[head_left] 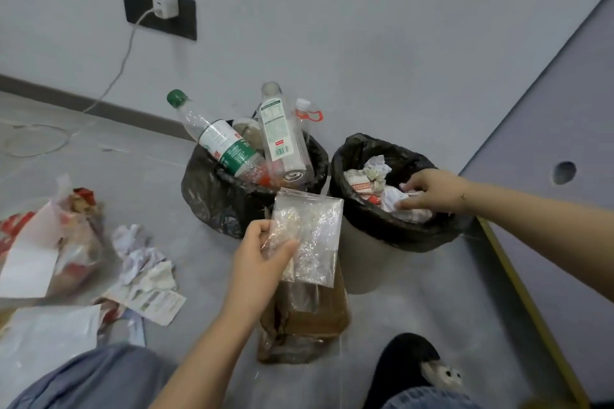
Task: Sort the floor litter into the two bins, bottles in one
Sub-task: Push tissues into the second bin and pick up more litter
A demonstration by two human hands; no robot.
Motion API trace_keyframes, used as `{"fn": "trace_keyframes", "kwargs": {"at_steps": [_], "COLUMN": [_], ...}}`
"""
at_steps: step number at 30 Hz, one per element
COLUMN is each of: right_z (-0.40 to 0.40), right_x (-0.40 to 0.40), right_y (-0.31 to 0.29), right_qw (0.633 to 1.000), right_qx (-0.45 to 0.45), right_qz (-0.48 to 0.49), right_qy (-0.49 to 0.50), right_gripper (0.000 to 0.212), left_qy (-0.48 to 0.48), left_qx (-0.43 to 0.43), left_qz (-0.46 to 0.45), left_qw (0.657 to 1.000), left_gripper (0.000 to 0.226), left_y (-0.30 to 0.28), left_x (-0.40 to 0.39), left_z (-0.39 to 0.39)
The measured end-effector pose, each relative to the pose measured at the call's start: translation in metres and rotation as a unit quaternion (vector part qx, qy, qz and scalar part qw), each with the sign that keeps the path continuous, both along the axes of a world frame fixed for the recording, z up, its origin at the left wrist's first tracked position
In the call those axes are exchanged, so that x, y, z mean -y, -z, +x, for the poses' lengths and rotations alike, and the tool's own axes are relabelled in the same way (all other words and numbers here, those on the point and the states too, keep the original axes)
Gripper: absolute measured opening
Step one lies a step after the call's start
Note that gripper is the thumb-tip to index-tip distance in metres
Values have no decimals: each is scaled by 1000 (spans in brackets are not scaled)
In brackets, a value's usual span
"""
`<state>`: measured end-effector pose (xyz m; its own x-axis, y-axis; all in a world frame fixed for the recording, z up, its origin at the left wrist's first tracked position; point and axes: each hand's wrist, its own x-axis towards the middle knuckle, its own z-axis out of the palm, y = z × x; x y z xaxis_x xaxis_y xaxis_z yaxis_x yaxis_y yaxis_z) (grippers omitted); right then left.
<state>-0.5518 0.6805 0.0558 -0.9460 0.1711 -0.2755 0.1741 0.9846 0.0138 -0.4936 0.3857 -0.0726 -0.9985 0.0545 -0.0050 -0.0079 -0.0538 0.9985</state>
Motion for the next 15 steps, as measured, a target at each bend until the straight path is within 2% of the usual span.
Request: {"fn": "trace_keyframes", "kwargs": {"at_steps": [4,7,9,12,15], "right_z": [2,14,27,48,56], "right_x": [20,63,93,125,134], "right_y": [-30,-34,-22,3,16], "right_qw": [988,950,936,951,934], "right_qx": [-138,-228,-183,-65,-61], "right_qz": [-61,-211,-299,-299,-353], "right_qy": [-35,-20,-16,-33,13], "right_gripper": [27,14,14,42,56], "left_qy": [9,14,11,14,18], "left_qx": [9,15,20,19,9], "left_qz": [19,34,48,73,88], "left_qw": [1000,999,999,997,996], "left_gripper": [22,20,20,22,25], "left_y": [-1,-4,-7,-12,-17], "left_x": [-3,-4,-4,-5,-5], "left_z": [-1,2,5,10,14]}}
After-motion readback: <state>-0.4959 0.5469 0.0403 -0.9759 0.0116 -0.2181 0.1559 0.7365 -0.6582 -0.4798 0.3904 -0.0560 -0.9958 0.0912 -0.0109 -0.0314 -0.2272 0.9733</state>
